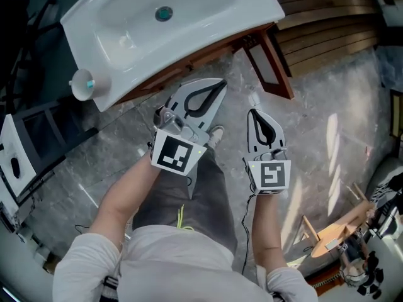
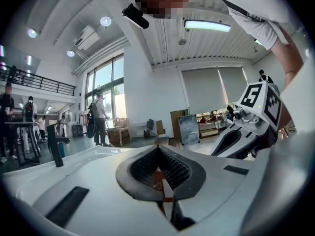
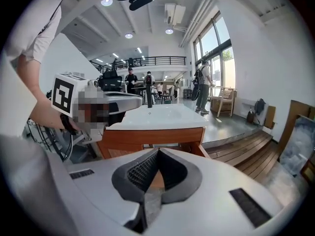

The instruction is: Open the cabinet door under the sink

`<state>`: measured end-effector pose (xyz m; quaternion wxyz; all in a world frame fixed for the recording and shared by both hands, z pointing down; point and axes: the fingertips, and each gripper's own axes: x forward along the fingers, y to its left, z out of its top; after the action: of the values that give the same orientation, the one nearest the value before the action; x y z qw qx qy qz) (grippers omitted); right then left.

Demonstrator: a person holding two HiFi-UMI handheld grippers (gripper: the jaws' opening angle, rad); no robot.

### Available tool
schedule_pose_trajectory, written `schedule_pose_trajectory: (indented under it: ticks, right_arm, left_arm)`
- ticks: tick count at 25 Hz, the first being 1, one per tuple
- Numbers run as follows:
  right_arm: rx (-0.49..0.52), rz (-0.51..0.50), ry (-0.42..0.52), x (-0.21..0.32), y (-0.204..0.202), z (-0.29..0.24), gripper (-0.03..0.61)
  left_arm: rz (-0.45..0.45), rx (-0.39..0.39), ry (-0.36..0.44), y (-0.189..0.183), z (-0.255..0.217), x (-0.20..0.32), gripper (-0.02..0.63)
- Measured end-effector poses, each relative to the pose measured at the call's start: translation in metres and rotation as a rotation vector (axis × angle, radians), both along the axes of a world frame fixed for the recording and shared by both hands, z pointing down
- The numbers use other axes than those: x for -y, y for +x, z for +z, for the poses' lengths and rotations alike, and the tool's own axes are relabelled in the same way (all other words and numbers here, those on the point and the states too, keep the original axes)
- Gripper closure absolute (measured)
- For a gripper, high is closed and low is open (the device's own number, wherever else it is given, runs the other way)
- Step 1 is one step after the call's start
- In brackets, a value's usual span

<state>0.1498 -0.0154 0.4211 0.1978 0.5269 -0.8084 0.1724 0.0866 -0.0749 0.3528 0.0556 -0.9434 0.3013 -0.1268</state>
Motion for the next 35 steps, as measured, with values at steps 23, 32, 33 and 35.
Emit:
schedule_pose_trajectory:
  ticks: [23, 32, 33, 35]
  right_arm:
    - [-0.007, -0.108, 0.173, -0.006, -0.035, -0.22, 0.545]
    - [0.065, -0.172, 0.283, -0.014, -0.066, -0.301, 0.545]
    - [0.074, -0.174, 0.294, -0.015, -0.068, -0.308, 0.545]
    - [0.085, -0.181, 0.315, -0.016, -0.072, -0.321, 0.545]
  left_arm:
    - [-0.3, -0.296, 0.048, -0.104, -0.244, -0.03, 0.607]
    - [-0.397, -0.289, 0.122, -0.17, -0.304, -0.061, 0.607]
    - [-0.404, -0.293, 0.129, -0.177, -0.31, -0.063, 0.607]
    - [-0.417, -0.311, 0.133, -0.188, -0.322, -0.069, 0.607]
